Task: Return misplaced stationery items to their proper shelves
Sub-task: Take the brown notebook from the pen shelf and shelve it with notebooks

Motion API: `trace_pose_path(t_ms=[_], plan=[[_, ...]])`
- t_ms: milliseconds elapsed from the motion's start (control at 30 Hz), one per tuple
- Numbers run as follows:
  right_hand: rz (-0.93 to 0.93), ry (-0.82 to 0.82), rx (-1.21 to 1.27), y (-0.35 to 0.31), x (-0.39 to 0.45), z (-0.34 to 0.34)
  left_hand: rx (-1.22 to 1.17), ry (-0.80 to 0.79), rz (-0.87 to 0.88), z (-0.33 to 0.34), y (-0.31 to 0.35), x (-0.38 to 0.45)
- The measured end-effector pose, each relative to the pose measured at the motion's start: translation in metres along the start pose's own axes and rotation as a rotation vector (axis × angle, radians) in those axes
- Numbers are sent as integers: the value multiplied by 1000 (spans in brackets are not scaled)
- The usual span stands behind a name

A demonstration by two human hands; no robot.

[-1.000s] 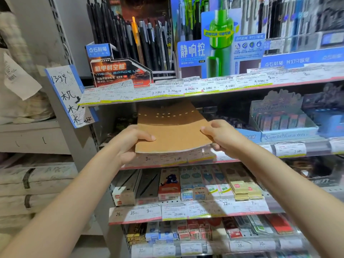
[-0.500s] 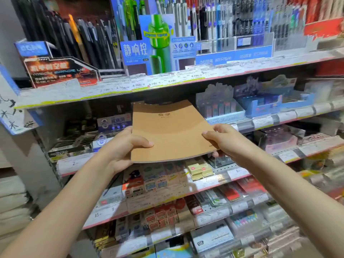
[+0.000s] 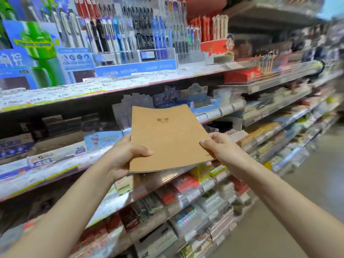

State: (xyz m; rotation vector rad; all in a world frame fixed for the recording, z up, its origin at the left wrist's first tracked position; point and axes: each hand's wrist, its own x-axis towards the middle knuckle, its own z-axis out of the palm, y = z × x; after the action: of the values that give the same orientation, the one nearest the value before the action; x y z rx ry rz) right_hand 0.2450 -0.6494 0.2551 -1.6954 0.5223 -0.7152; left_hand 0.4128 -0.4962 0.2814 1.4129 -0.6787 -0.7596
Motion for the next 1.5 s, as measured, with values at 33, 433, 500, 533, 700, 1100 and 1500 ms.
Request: trace_pose_path(t_ms=[33, 433, 500, 533, 700, 1100, 1500], plan=[[-4, 2, 8, 5, 1, -17, 0, -17, 3, 16, -3, 7], [52, 40, -71, 63, 13, -231, -32, -205, 13, 219, -47, 86], [84, 72, -81, 70, 15, -260, -39, -208, 6, 248, -51, 100], [90, 84, -82, 74, 16, -273, -44, -214, -4, 261, -53, 108], [132, 119, -39, 100, 31, -329, -27, -234, -46, 319, -67, 155], [155, 239, -45, 164, 138, -440, -3, -338, -99, 427, -92, 309], [141, 367, -54, 212, 247, -541, 55, -423, -86, 519, -87, 459]])
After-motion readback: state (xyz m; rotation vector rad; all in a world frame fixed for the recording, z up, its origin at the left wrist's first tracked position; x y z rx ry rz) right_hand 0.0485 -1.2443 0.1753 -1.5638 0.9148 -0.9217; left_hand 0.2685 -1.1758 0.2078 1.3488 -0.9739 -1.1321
